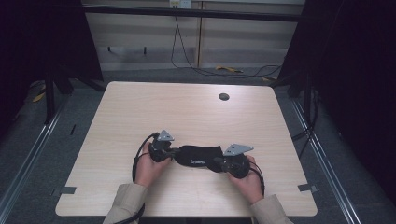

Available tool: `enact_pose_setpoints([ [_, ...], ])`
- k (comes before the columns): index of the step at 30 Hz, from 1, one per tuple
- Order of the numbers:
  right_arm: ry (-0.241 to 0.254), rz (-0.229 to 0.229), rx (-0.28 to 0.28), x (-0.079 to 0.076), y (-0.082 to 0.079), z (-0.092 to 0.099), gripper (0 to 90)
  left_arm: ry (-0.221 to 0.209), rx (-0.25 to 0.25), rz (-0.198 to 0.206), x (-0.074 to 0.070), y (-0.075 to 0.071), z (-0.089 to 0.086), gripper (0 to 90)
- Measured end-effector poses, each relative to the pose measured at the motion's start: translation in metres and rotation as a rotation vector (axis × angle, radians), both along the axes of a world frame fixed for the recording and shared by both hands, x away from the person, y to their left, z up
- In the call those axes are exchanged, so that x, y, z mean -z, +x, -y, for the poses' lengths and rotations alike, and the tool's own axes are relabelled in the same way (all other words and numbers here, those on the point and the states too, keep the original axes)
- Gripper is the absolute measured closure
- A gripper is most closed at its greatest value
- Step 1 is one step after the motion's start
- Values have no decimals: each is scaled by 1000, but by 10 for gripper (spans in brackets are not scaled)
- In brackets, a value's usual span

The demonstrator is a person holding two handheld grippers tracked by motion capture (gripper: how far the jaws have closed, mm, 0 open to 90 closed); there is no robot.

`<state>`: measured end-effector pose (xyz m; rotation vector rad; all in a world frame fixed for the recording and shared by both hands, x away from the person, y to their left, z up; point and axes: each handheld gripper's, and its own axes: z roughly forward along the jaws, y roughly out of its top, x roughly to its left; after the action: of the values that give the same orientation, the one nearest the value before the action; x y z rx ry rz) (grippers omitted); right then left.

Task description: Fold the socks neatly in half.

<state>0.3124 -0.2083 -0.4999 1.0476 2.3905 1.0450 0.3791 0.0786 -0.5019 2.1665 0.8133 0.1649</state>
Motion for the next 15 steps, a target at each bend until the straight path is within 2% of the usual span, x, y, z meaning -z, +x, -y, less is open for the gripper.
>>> enact_pose_setpoints([
  [2, 1, -1, 0, 0, 0, 0, 900, -16, 1, -5, -3, 0, -2, 866],
  [5, 1, -1, 0, 0, 0, 0, 900, -46, 16, 8, -15, -2, -4, 866],
  [10, -4, 2, -1, 0, 0, 0, 900, -41, 35, 13, -23, -3, -2, 867],
  [15, 1, -1, -1, 0, 0, 0, 900, -62, 37, 13, -26, -4, 0, 867],
])
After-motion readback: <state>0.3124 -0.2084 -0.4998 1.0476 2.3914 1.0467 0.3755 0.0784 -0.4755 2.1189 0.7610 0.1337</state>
